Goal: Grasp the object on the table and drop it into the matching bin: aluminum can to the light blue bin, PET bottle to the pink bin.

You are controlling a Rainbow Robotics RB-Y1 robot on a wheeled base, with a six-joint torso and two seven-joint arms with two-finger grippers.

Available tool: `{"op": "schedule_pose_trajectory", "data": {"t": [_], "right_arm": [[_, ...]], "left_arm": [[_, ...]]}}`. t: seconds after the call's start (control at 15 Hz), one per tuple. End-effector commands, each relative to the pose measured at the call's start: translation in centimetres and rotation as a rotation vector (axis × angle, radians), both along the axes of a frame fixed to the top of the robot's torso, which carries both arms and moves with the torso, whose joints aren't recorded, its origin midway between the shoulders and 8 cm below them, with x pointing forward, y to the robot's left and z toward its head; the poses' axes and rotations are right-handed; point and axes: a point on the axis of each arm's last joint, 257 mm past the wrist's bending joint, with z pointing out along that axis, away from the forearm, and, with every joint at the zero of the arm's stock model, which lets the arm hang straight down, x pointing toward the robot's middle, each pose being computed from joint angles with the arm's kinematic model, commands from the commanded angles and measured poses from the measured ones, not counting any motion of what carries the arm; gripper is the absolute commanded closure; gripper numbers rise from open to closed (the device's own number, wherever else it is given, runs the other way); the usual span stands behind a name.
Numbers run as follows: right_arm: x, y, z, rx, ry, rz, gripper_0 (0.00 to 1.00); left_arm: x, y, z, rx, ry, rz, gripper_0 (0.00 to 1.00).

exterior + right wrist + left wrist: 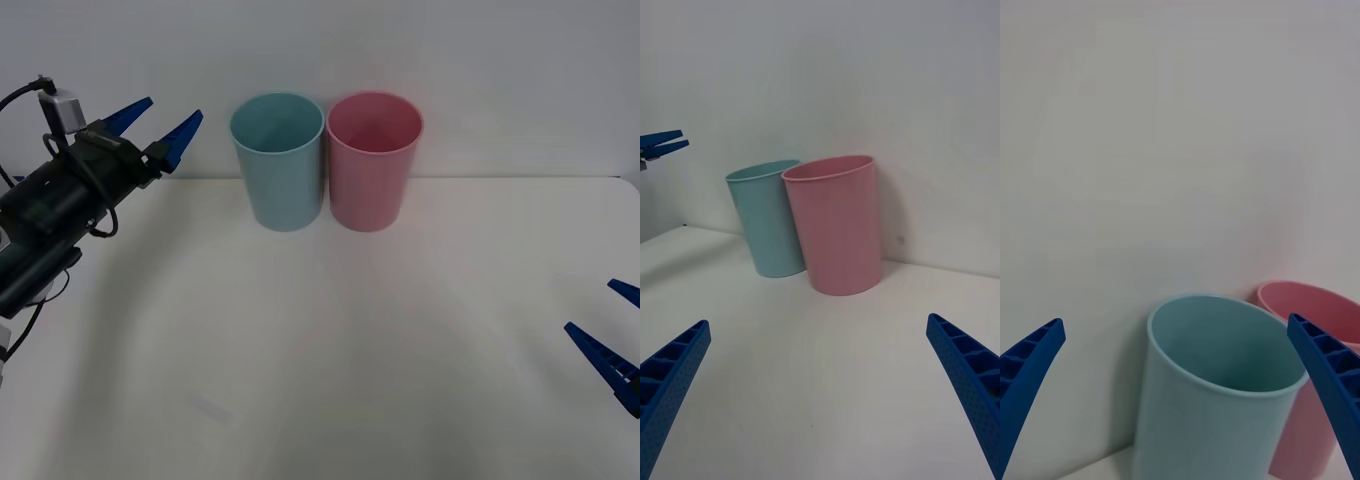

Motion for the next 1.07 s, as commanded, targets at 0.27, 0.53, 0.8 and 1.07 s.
{"op": "schedule_pose_trajectory", "data": {"t": [0.27,0.53,0.8,1.07], "right_arm": [[0.0,0.0,0.0,0.000,0.000,0.000,0.00],[0.0,0.0,0.0,0.000,0.000,0.000,0.00],[0.0,0.0,0.0,0.000,0.000,0.000,0.00],[0.0,0.0,0.0,0.000,0.000,0.000,0.00]], "left_arm": [[-5.3,6.5,-3.0,0.080,0.002,0.009,0.00],[-9.3,10.1,-5.6,0.203,0.005,0.008,0.00],[-13.0,13.0,-8.2,0.301,0.024,0.013,0.00],[-16.1,14.5,-9.9,0.321,0.036,0.018,0.00]]}}
